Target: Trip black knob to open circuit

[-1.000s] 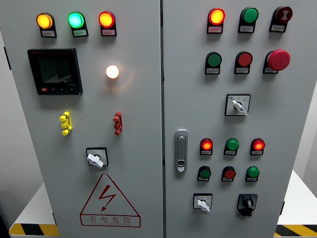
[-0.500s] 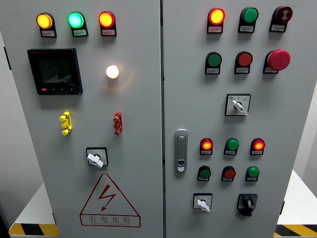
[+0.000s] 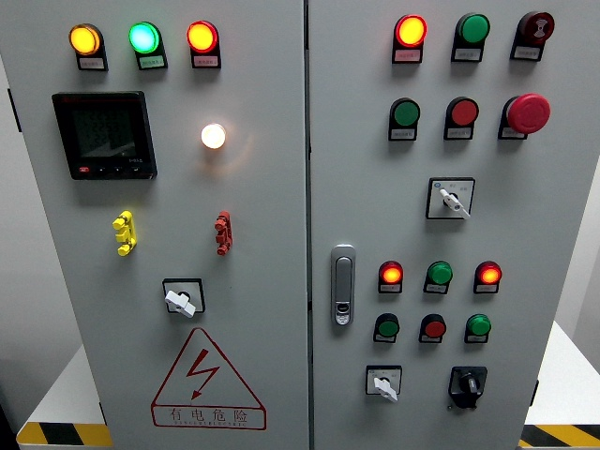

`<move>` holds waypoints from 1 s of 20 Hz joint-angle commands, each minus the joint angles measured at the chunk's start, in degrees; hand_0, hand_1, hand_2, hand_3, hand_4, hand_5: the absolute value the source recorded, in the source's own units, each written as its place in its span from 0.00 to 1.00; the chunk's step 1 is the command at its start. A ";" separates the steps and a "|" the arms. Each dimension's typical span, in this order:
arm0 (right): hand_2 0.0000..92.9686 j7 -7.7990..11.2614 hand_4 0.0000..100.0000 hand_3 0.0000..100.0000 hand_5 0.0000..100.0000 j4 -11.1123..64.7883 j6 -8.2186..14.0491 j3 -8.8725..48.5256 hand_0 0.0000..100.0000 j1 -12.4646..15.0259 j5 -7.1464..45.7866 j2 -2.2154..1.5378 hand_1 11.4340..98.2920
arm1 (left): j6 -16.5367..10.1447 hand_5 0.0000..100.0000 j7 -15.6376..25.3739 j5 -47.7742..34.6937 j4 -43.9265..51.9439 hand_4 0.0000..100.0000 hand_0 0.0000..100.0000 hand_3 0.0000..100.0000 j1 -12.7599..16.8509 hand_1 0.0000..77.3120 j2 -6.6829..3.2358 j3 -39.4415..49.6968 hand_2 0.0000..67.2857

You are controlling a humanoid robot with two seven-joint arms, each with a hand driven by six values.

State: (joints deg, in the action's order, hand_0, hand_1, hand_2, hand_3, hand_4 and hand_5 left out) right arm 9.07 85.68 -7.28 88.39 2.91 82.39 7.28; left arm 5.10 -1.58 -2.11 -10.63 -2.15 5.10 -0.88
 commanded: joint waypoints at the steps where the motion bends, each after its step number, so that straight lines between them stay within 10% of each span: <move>1: 0.00 -0.01 0.84 0.83 1.00 -0.07 0.07 -0.06 0.93 -0.36 -0.38 0.01 0.44 | 0.00 0.09 0.00 0.00 0.00 0.10 0.00 0.26 -0.05 0.00 0.09 0.00 0.29; 13: 0.00 -0.80 1.00 0.85 1.00 -3.06 0.07 -0.15 1.00 -7.03 -3.90 0.36 0.49 | 0.00 0.09 0.00 0.00 0.00 0.10 0.00 0.26 0.04 0.00 0.00 0.00 0.29; 20: 0.00 -1.16 1.00 0.87 1.00 -6.22 0.07 -1.29 1.00 -9.76 -4.25 0.36 0.71 | 0.00 0.09 0.00 0.00 0.00 0.10 0.00 0.26 -0.05 0.00 0.09 0.00 0.29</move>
State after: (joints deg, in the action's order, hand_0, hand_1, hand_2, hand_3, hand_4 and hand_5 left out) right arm 7.92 80.31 -7.21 87.21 -6.30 78.15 7.65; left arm 5.10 -1.59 -2.11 -10.63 -2.15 5.12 -0.88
